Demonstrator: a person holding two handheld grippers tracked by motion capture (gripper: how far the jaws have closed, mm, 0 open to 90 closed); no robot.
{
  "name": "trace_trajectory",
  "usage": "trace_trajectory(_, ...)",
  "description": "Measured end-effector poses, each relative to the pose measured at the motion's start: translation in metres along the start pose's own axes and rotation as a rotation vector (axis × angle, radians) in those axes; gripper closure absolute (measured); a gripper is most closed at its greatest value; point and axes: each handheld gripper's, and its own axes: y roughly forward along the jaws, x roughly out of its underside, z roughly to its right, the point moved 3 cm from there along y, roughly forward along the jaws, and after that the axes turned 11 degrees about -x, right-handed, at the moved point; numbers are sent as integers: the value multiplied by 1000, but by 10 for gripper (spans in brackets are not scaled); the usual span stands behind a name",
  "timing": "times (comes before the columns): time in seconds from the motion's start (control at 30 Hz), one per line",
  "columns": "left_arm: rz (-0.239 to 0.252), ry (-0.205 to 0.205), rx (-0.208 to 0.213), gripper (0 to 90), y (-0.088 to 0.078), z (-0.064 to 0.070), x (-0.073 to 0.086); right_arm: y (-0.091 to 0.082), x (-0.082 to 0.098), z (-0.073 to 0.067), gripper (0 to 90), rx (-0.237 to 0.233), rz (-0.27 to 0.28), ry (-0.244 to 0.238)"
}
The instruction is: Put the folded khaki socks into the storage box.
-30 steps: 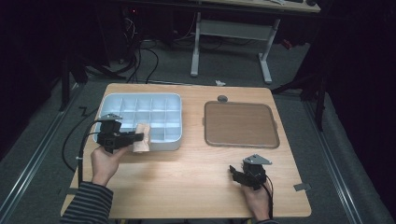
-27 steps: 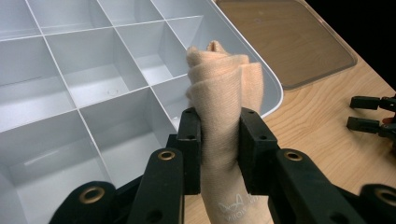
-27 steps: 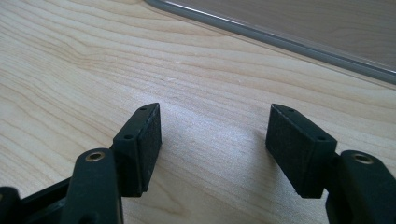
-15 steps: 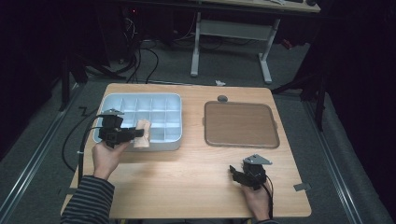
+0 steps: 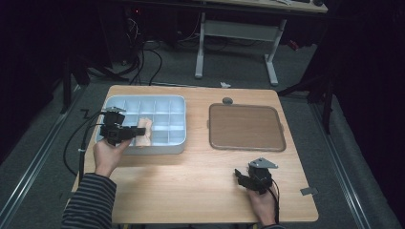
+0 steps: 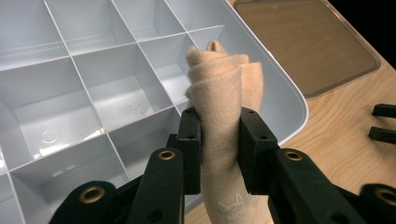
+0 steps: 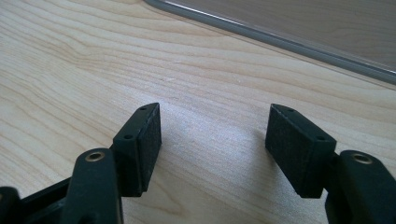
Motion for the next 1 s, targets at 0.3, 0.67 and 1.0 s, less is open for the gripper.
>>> trace_trajectory(0.3,-26,-12,36,727,12,-3,-5,0,0,0,361,3,0,1)
trace_trajectory(0.67,-86,-18,16,727,27,-11,-2,0,0,0,363,3,1,-2)
trace_trajectory(1.0,-116,-17,-6,727,36,-14,1,0,0,0,362,3,1,-2)
